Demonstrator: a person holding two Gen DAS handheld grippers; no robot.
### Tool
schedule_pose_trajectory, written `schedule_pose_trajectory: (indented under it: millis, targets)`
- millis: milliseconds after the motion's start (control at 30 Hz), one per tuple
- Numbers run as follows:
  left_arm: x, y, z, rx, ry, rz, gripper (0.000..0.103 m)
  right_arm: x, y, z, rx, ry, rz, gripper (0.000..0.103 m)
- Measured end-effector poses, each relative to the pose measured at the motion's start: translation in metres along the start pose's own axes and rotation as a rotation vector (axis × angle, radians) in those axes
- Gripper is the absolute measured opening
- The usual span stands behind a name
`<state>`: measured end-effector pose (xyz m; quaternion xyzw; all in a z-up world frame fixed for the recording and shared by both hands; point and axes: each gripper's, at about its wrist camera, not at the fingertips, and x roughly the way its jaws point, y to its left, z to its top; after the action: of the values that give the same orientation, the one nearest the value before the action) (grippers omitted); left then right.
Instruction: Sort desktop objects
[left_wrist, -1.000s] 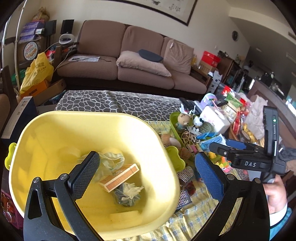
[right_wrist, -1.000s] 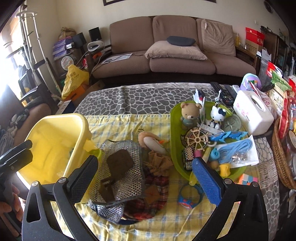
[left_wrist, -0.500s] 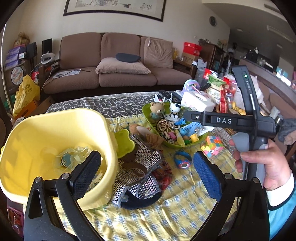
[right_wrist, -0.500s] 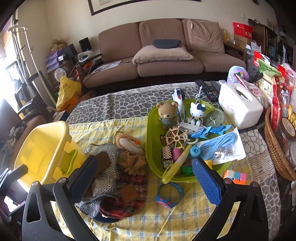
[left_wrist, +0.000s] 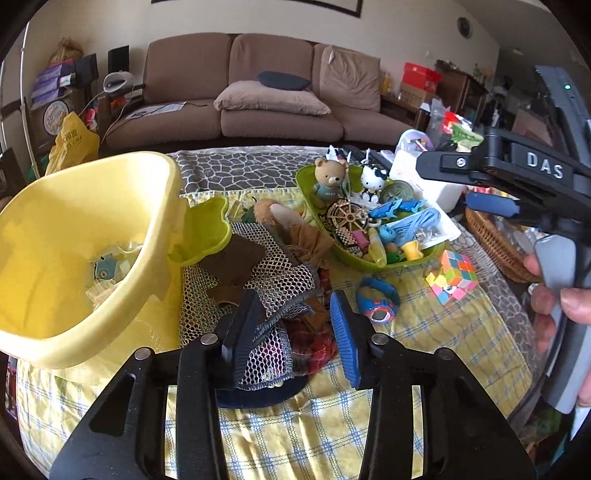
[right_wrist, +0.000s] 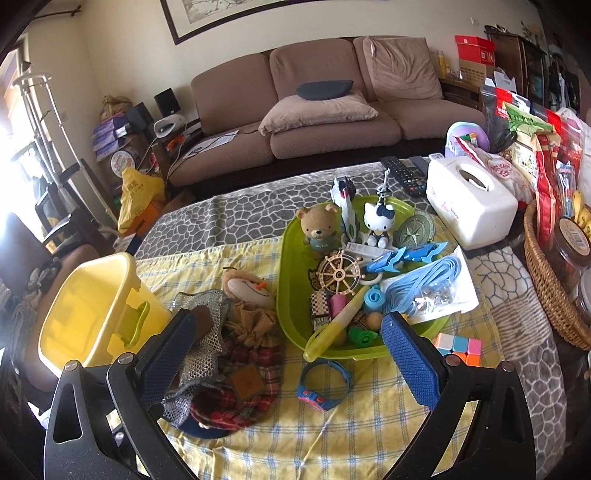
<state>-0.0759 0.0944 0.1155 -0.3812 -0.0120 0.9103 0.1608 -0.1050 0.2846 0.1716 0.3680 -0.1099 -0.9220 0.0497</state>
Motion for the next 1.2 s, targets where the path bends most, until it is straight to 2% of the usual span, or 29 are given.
schedule_pose_trajectory:
  millis: [200,300,400,500,600,767,833,933,1000,1100,1200]
  targets:
    - [0.022,-0.001,0.0,-0.029,0.007,0.096,0.036,0.001,-0.005,-0.002,0.003,0.006,0.013,0.099]
    - [0.035,0.001,-0.002,-0.053,0.019,0.094,0.034,0.001,-0.008,-0.003,0.0,0.01,0.011,0.099]
    - [0.041,0.007,-0.002,-0.064,0.022,0.087,0.008,0.002,-0.01,-0.005,0.002,0.015,0.012,0.099]
    - [0.043,0.015,-0.003,-0.096,0.034,0.058,0.001,0.003,-0.012,-0.006,-0.002,0.022,0.012,0.099]
    - [0.033,0.014,-0.001,-0.096,0.009,0.001,0.0,0.003,-0.013,-0.007,-0.005,0.025,0.01,0.099]
    - [0.001,-0.004,0.009,-0.022,-0.065,-0.065,0.0,0.003,-0.014,-0.006,0.008,0.023,0.023,0.098]
    - [-0.006,-0.004,0.013,-0.017,-0.076,-0.073,0.0,0.002,-0.013,-0.005,0.006,0.019,0.025,0.098]
    - [-0.004,0.002,0.012,-0.03,-0.05,-0.03,0.0,0.001,-0.013,-0.006,0.006,0.022,0.022,0.098]
    - [0.001,0.007,0.007,-0.04,-0.034,-0.004,0.009,0.001,-0.016,-0.006,0.011,0.027,0.019,0.098]
    - [0.013,0.01,0.0,-0.049,0.004,0.027,0.035,0.001,-0.018,-0.005,0.023,0.025,0.02,0.098]
    - [0.018,0.011,-0.003,-0.062,0.009,0.066,0.045,0.0,-0.017,-0.004,0.033,0.019,0.03,0.098]
